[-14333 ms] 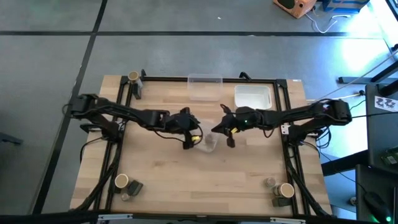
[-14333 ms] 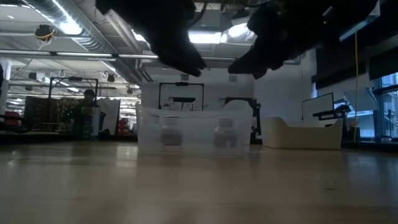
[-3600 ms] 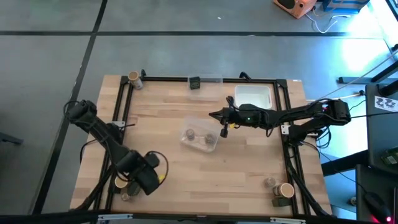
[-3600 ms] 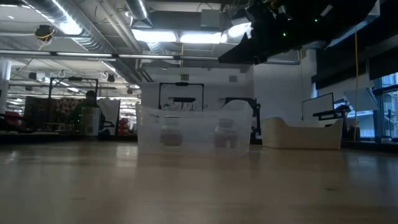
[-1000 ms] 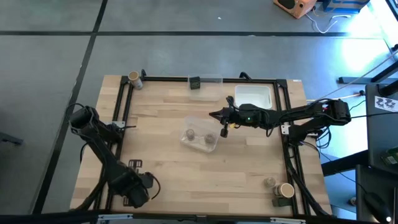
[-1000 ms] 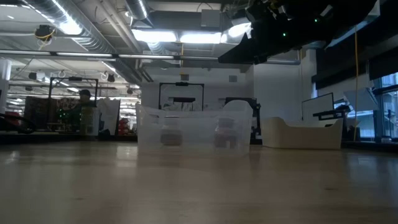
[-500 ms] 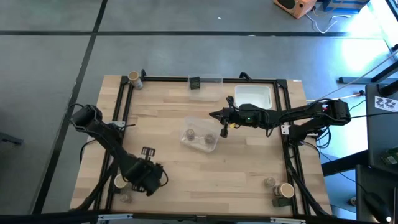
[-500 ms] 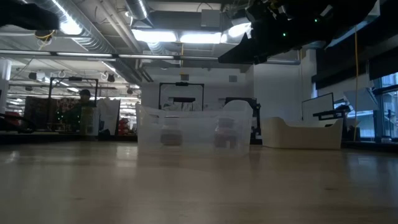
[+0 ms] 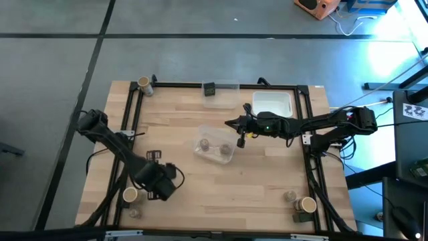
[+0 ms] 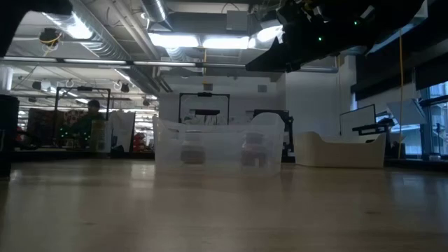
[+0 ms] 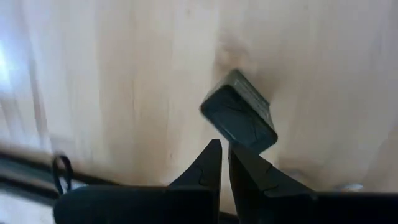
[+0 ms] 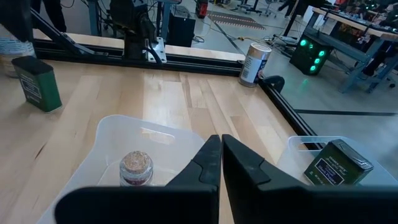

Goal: Sort spices by type
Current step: Put the middle black seasoning can into the top transparent bin

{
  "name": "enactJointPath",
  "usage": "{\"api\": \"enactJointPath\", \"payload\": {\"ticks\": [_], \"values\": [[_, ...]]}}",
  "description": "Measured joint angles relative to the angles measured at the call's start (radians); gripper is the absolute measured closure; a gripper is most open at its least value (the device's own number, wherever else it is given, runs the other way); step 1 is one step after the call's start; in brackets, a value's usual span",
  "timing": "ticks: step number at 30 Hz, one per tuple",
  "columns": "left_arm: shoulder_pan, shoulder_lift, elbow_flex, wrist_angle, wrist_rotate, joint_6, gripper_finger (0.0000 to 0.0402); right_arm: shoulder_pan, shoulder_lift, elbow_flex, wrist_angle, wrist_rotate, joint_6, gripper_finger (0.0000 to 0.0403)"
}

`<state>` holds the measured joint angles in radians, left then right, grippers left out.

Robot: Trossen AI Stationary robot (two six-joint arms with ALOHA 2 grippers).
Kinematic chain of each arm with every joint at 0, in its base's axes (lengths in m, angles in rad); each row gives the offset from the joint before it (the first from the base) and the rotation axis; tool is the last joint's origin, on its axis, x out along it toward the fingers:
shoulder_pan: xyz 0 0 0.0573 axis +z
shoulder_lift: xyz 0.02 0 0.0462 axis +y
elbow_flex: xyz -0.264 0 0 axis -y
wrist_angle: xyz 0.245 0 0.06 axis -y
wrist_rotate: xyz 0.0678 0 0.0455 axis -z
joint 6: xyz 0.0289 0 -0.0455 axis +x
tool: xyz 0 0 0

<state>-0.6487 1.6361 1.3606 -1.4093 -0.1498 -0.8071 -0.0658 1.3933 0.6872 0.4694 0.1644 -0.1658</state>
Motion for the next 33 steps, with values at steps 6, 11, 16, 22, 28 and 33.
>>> {"api": "enactJointPath", "payload": {"ticks": [6,11,16,22,28,33], "values": [[0.0,-0.04,0.0,-0.019,-0.011,-0.264,0.0386,0.0,0.0,0.0,-0.001,0.0,0.0,0.0386],[-0.005,-0.041,0.0,-0.018,-0.011,-0.335,0.0368,0.0,0.0,0.0,-0.001,0.0,0.0,0.0386],[-0.004,-0.041,0.0,-0.015,-0.012,-0.397,0.0298,0.0,0.0,0.0,-0.001,0.0,-0.001,0.0386],[-0.004,-0.041,-0.001,-0.01,-0.017,-0.522,0.02,0.0,0.0,0.0,-0.001,0.0,-0.001,0.0386],[0.002,-0.041,-0.062,0.085,-0.02,-0.634,0.0146,0.0,0.0,0.0,-0.001,0.0,-0.004,0.0386],[0.001,-0.041,-0.121,0.187,-0.008,-0.658,0.0139,0.0,0.0,0.0,-0.001,0.001,-0.004,0.0386]]}}
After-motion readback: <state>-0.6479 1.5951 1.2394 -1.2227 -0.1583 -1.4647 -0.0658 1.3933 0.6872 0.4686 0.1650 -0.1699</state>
